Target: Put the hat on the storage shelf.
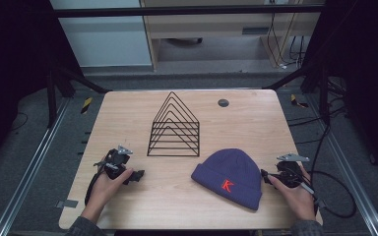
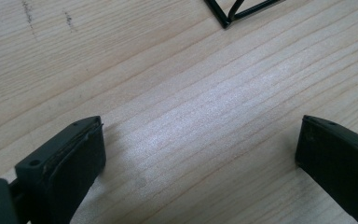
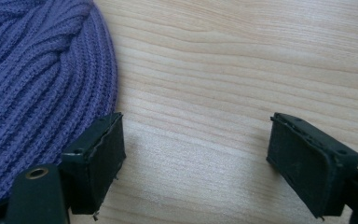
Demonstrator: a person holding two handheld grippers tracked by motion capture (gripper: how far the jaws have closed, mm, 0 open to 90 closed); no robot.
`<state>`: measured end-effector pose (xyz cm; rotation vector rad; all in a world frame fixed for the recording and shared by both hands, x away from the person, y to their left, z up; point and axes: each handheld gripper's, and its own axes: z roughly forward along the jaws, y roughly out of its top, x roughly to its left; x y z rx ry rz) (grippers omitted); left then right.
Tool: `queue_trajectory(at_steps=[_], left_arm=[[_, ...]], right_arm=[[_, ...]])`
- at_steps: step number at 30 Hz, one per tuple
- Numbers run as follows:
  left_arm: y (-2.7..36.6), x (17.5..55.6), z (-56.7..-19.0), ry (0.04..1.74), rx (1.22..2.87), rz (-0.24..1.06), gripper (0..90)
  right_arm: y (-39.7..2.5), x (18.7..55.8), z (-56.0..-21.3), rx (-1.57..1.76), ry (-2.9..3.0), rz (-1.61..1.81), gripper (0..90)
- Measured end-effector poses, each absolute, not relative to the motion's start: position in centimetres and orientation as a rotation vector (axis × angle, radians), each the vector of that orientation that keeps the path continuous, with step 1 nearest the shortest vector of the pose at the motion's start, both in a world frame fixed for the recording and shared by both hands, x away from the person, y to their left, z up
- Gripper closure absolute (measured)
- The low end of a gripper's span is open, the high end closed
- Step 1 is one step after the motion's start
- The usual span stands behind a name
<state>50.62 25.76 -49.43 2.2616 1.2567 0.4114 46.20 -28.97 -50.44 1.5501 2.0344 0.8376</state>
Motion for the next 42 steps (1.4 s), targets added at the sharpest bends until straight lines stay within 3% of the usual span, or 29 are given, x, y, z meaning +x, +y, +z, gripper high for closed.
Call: queue_trajectory(at_steps=[9,21,31,42], left_arm=[[25.7,50.4,-49.5,1.248,2.260,0.416,0.0],[25.7,50.2,-49.6,1.234,2.265,0.420,0.0],[25.6,50.2,-49.5,1.232,2.270,0.412,0.0],[25.6,50.2,-49.5,1.229,2.272,0.404,0.0]], right_arm=[[-29.5,46.1,-50.1,1.572,2.027,0.857,28.6],[-28.0,45.6,-47.1,1.477,1.984,0.920,25.7],[-24.5,48.8,-45.0,1.377,2.199,0.868,44.3],[-22.3,53.2,-45.4,1.401,2.332,0.850,54.6]])
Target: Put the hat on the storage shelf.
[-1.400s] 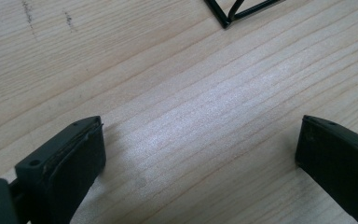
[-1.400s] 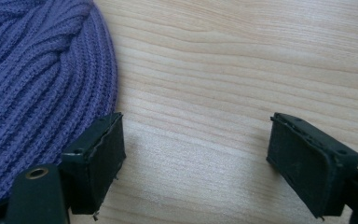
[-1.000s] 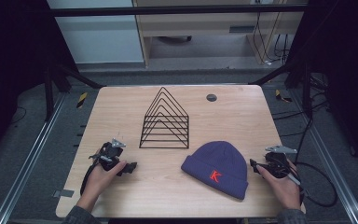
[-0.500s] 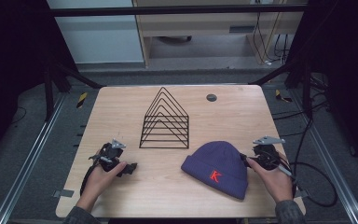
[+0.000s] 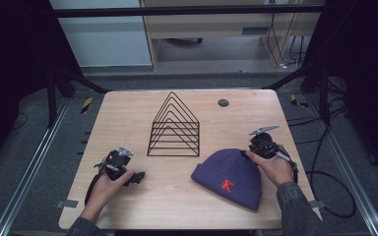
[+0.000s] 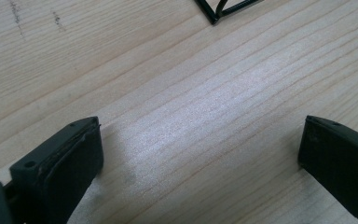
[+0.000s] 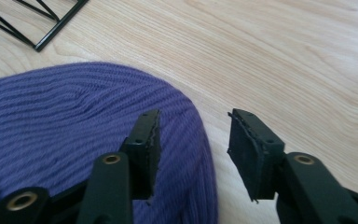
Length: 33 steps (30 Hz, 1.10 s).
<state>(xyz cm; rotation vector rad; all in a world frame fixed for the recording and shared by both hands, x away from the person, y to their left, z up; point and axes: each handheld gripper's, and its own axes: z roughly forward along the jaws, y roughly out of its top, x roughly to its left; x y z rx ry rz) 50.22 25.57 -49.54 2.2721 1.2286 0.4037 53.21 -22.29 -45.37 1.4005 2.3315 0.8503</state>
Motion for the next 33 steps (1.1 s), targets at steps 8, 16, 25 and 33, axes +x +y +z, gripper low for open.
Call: queue_trajectory(at_steps=[8,16,25,33], left_arm=[[25.5,50.2,-49.5,1.228,2.273,0.403,0.0],[25.5,50.1,-49.6,1.227,2.271,0.404,0.0],[25.4,50.2,-49.6,1.225,2.271,0.403,0.0],[25.4,50.3,-49.6,1.218,2.271,0.406,0.0]], right_arm=[[-21.0,55.0,-46.5,1.450,2.388,0.841,52.7],[-20.4,55.4,-47.4,1.455,2.426,0.785,52.5],[-20.1,55.2,-47.7,1.413,2.456,0.780,70.6],[-19.9,54.9,-47.3,1.359,2.466,0.766,79.1]])
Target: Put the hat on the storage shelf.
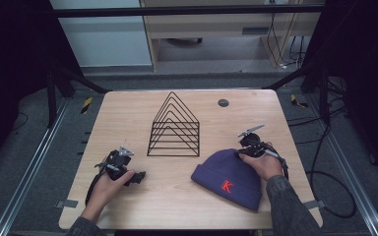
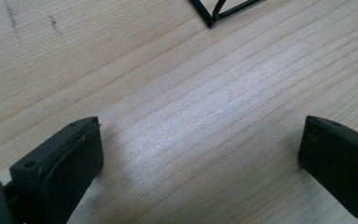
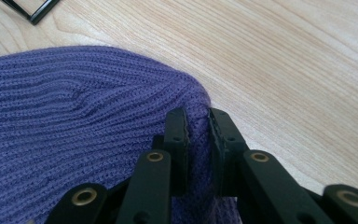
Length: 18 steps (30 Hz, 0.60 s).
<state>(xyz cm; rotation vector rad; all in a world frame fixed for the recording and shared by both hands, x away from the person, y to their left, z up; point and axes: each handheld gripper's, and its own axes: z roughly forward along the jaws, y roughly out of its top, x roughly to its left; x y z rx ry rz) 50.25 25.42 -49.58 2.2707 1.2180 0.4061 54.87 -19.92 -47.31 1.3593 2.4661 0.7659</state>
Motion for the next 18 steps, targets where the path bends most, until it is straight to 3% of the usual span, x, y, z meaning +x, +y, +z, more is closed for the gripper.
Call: queue_trajectory(at_steps=[18], left_arm=[[25.3,50.2,-49.7,1.233,2.242,0.425,0.0]], right_arm=[[-20.0,50.3,-40.4,1.088,2.387,1.026,80.0]])
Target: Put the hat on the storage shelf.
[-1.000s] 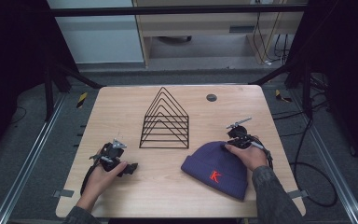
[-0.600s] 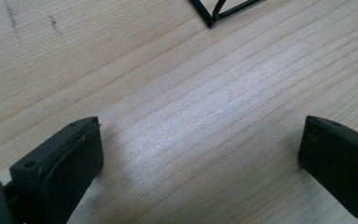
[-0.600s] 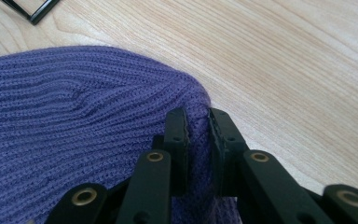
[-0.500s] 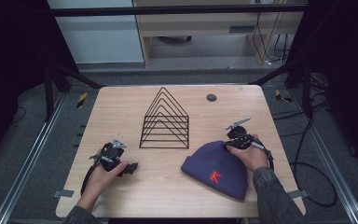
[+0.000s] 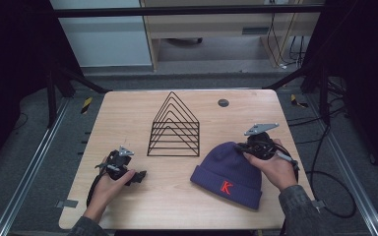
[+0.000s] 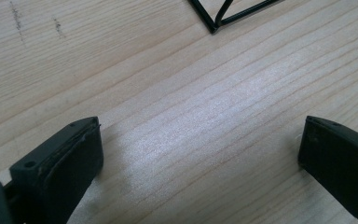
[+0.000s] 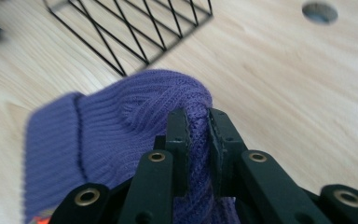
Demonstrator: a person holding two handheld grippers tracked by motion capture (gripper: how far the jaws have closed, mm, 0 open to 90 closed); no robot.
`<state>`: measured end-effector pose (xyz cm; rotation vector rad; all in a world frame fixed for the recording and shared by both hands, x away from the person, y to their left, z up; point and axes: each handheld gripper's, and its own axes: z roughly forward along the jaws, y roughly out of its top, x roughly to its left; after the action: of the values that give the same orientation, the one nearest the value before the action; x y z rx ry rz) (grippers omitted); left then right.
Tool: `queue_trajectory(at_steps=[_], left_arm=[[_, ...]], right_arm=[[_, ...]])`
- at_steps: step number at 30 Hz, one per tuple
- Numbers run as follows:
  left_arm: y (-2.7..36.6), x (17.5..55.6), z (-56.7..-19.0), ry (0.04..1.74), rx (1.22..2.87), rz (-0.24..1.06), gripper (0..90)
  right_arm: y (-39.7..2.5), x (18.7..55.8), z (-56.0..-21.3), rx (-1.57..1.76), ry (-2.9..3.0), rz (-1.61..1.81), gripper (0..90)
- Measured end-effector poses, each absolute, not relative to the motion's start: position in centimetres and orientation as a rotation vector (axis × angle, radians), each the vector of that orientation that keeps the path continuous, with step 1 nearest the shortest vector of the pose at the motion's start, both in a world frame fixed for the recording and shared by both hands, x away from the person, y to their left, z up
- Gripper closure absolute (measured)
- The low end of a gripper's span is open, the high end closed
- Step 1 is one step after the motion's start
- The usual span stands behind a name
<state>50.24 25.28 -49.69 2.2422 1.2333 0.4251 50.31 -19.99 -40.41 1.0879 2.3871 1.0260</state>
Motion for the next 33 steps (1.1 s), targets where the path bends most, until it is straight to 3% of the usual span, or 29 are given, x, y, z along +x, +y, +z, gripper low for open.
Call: queue_trajectory(at_steps=[5,8,33], left_arm=[[25.4,50.2,-49.6,1.225,2.241,0.424,0.0],[25.5,50.3,-49.4,1.220,2.218,0.413,4.5],[25.7,49.0,-44.4,1.049,2.005,0.451,5.4]], right_arm=[[-19.0,49.4,-39.1,1.028,2.389,1.065,80.0],[-18.6,49.1,-38.4,0.990,2.395,1.082,80.0],[-18.3,47.2,-29.1,0.760,2.305,1.238,80.2]])
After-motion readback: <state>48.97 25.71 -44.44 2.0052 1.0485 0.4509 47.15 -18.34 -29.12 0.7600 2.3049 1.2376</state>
